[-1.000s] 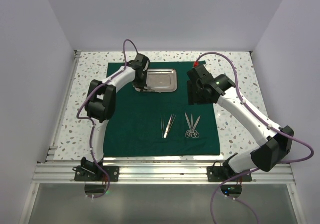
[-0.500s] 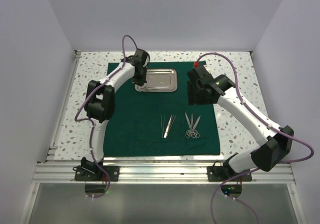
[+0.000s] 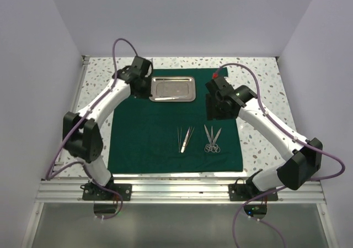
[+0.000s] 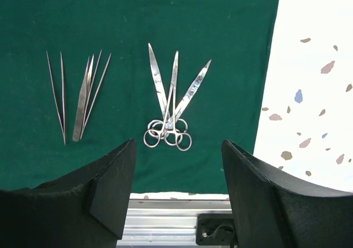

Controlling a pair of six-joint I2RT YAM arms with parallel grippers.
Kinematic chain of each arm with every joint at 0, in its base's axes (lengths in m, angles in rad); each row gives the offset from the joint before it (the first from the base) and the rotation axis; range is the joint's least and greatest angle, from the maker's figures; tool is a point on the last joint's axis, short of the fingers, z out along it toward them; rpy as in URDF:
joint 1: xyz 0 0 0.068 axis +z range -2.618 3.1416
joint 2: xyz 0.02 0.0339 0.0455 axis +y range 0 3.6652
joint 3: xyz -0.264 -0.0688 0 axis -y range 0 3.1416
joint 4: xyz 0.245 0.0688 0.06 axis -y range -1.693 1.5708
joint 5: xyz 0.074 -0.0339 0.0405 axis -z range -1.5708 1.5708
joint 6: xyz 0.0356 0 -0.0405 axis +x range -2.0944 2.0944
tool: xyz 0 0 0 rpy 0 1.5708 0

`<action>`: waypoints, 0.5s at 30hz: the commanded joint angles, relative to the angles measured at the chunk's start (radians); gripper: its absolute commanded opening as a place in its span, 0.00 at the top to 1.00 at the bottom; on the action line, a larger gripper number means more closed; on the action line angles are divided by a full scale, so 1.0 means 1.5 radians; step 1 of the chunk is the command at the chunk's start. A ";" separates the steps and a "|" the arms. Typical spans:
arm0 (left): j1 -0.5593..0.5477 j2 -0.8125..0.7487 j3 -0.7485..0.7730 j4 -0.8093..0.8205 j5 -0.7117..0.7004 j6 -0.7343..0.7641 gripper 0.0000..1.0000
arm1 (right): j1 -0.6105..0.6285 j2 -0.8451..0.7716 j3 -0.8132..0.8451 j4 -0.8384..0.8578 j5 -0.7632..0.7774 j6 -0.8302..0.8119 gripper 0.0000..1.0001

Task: Open and lay out the surgical kit
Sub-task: Place the medical item in the surgical kit.

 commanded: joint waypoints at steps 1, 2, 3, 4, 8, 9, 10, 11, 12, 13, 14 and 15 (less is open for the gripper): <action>-0.023 -0.105 -0.128 0.009 -0.002 -0.051 1.00 | -0.001 -0.022 -0.018 0.024 -0.029 0.012 0.33; -0.029 -0.147 -0.190 0.016 0.001 -0.060 1.00 | -0.002 -0.022 -0.022 0.025 -0.036 0.015 0.34; -0.032 -0.168 -0.222 0.023 0.002 -0.075 1.00 | -0.001 -0.023 -0.030 0.029 -0.043 0.016 0.34; -0.037 -0.189 -0.251 0.030 0.005 -0.082 1.00 | -0.001 -0.022 -0.034 0.032 -0.049 0.017 0.34; -0.055 -0.271 -0.379 0.050 0.014 -0.122 1.00 | -0.002 -0.019 -0.040 0.037 -0.063 0.017 0.35; -0.059 -0.278 -0.395 0.053 0.018 -0.128 1.00 | -0.002 -0.019 -0.039 0.039 -0.064 0.016 0.35; -0.066 -0.288 -0.408 0.053 0.025 -0.133 0.96 | -0.001 -0.019 -0.040 0.041 -0.065 0.015 0.35; -0.071 -0.293 -0.427 0.054 0.025 -0.139 0.87 | -0.001 -0.019 -0.038 0.043 -0.065 0.011 0.35; -0.075 -0.297 -0.435 0.052 0.026 -0.147 0.82 | -0.001 -0.016 -0.034 0.042 -0.064 0.009 0.35; -0.081 -0.303 -0.442 0.051 0.028 -0.151 0.76 | -0.002 -0.014 -0.032 0.038 -0.064 0.006 0.35; -0.085 -0.307 -0.444 0.049 0.027 -0.153 0.67 | -0.002 -0.012 -0.028 0.036 -0.064 0.002 0.35; -0.086 -0.311 -0.443 0.048 0.027 -0.156 0.64 | -0.002 -0.012 -0.022 0.033 -0.060 0.000 0.35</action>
